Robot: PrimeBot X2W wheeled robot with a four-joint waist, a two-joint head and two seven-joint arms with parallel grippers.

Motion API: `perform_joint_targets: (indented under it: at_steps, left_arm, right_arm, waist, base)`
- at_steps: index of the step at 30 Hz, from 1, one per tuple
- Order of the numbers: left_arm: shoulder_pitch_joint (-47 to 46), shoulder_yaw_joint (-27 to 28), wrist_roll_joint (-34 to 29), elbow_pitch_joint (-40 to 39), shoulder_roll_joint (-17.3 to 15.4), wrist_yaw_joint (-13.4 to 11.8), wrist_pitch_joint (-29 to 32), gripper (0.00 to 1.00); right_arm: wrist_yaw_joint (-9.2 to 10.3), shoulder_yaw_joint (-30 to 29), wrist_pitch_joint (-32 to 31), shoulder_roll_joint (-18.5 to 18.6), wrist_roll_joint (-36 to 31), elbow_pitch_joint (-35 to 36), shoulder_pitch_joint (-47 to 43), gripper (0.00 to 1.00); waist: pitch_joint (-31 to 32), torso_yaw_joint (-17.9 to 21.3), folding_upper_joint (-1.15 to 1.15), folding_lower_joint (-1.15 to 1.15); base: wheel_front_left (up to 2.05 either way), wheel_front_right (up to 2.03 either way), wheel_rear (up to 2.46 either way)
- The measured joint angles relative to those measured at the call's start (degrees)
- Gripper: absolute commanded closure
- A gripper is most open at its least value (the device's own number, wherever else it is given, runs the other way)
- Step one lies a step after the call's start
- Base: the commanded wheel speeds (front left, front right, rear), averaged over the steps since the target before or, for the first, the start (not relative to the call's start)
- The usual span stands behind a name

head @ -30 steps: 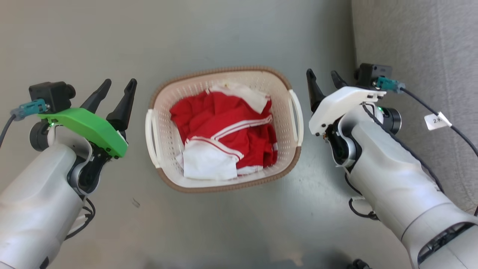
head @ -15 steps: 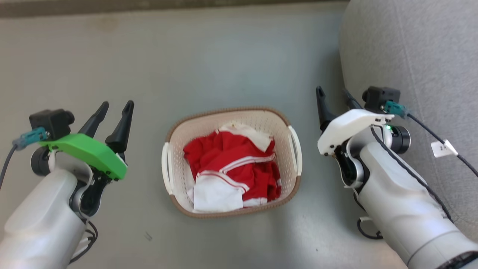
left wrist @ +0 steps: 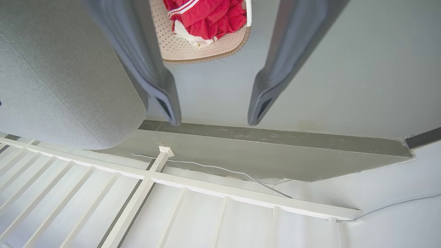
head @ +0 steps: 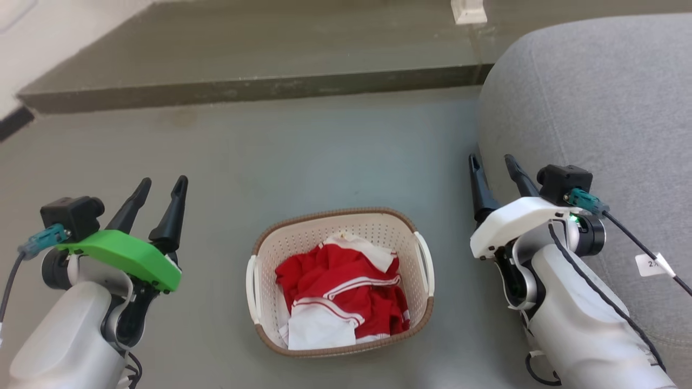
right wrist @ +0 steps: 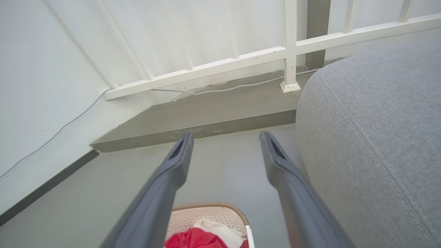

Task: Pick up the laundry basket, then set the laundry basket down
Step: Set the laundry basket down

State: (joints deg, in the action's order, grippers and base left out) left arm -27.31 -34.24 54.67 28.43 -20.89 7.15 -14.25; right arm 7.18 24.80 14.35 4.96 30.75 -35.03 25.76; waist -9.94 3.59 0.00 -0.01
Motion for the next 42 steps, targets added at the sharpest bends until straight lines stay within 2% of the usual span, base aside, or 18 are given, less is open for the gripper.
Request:
perform_joint_targets:
  at_steps: [8,20,42]
  left_arm:
    - [3.91,5.32,-3.99,-3.55,0.60,0.00,0.00,0.00]
    - [8.69,11.73,-10.40,-8.06,2.27,-0.13,-0.01,0.00]
    - [14.07,17.07,-15.73,-12.17,5.65,-0.12,-0.01,0.00]
  right_arm:
    - [0.00,-3.66,0.00,0.49,-3.93,5.55,-3.16,0.00]
    - [0.00,-7.99,0.01,0.20,-8.39,11.81,-7.67,0.00]
    - [0.01,-10.05,0.07,-1.00,-11.70,15.79,-12.41,0.00]
  waist:
    - [3.35,0.43,0.00,0.00]
    - [4.48,0.31,0.00,0.00]
    - [4.49,0.47,0.00,0.00]
  base:
    - [0.00,0.00,0.00]
    - [0.00,0.00,0.00]
    - [0.00,0.00,0.00]
